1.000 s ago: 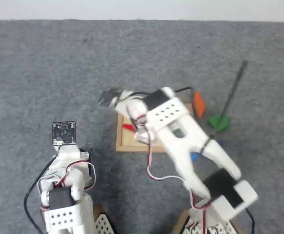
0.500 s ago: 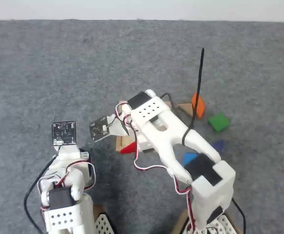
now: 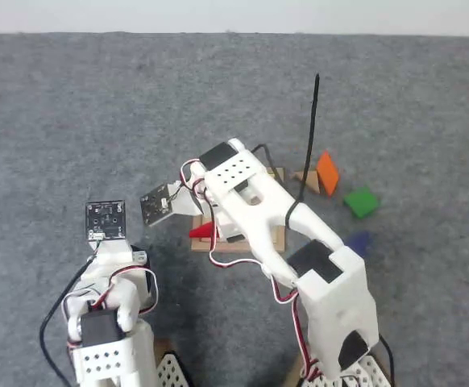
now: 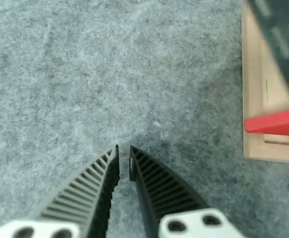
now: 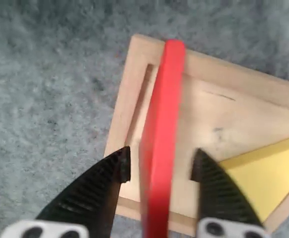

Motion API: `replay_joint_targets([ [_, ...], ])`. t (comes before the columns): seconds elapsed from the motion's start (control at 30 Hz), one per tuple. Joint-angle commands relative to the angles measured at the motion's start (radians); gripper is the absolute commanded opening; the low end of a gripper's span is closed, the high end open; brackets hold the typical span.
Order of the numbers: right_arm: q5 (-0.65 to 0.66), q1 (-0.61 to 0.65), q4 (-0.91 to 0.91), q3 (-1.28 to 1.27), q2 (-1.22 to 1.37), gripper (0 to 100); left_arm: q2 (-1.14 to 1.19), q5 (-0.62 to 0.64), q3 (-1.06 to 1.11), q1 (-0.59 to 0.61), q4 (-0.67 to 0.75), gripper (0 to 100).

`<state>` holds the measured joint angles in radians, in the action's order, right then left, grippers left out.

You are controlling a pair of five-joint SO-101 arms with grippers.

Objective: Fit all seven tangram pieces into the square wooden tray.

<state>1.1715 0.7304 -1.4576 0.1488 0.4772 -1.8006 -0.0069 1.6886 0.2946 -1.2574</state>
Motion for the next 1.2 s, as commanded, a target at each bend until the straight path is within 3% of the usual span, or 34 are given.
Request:
replay_joint_targets([
  [0.0,0.012,-0.025,-0.004,0.052,-0.059,26.3,-0.018,-0.005,-0.005,-0.006,-0.003,4],
  [0.33,-0.192,-0.102,0.012,0.186,-0.136,26.4,-0.018,-0.005,-0.005,-0.006,-0.003,4],
  [0.6,-0.589,-0.196,-0.081,0.201,-0.222,26.3,-0.018,-0.005,-0.005,-0.006,-0.003,4],
  [0.93,-0.612,-0.275,0.202,-0.267,-0.255,26.3,-0.018,-0.005,-0.005,-0.006,-0.003,4],
  [1.17,-0.611,-0.271,0.251,-0.338,-0.246,26.3,-0.018,-0.005,-0.005,-0.006,-0.003,4],
])
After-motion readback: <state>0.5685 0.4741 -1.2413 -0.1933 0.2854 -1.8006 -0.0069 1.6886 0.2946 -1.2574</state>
